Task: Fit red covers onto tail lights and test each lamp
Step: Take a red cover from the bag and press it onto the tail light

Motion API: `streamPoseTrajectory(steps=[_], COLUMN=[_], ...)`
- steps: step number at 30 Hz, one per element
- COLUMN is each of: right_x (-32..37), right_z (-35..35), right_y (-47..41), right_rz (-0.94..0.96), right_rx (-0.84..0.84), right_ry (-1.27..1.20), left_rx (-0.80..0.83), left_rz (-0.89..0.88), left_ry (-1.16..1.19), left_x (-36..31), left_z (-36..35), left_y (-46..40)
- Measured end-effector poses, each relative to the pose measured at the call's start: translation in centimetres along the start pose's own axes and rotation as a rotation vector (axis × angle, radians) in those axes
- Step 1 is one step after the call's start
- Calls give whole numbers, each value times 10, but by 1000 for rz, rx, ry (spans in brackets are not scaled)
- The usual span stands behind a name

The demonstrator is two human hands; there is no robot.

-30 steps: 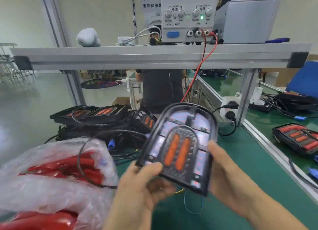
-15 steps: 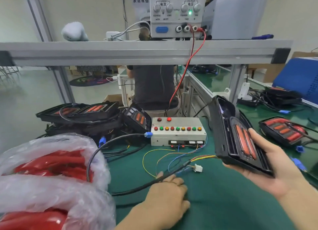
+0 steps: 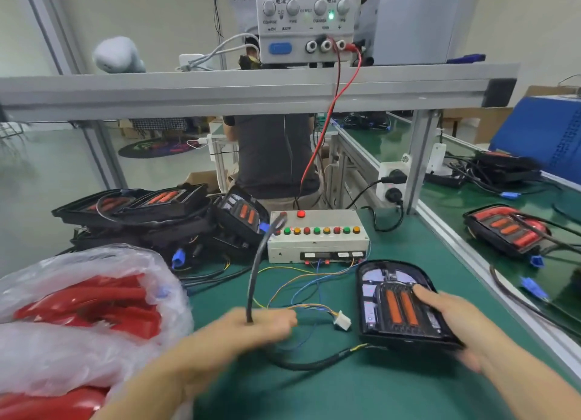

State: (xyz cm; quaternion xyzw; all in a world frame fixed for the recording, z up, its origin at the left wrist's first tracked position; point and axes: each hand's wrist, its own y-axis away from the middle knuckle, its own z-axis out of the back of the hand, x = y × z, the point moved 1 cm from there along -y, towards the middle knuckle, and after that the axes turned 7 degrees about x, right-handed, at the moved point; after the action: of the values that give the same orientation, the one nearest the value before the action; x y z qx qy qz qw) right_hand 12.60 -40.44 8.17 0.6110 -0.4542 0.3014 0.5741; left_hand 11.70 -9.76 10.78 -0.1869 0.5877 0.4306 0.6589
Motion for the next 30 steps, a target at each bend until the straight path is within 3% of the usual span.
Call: streamPoseTrajectory(steps=[2, 4, 6, 7, 9, 11, 14, 17, 19, 24, 30], right_x=[0, 0, 0, -1, -3, -5, -3, -3, -2, -3, -3], right_z=[-2, -6, -9, -10, -8, -5, -4, -2, -2, -2, 0], right_y=[-3, -3, -2, -2, -5, -7, -7, -13, -13, -10, -10], right_rz=[19, 11, 1, 6, 61, 139, 185, 199, 193, 181, 208], right_rx=[-19, -11, 2, -5, -37, -61, -67, -81, -50, 14, 13], right_ry=[17, 30, 54, 80, 215, 412, 615, 741, 751, 788, 829], left_rx=[-350, -652, -853, -887, -839, -852, -896, -704, -540, -456, -280], left_rz=[20, 53, 78, 164, 361, 296, 223, 532, 625, 525, 439], left_ry=[217, 225, 26, -260, -880, -1125, -1084, -1185, -1196, -1141, -920], left_x=[4, 10, 10, 7, 6, 4, 11, 41, 69, 127, 97], left_z=[15, 32, 50, 58, 70, 82, 115, 160, 174, 199, 185], left_y=[-1, -5, -2, 2, 10, 22, 47, 62, 63, 54, 65])
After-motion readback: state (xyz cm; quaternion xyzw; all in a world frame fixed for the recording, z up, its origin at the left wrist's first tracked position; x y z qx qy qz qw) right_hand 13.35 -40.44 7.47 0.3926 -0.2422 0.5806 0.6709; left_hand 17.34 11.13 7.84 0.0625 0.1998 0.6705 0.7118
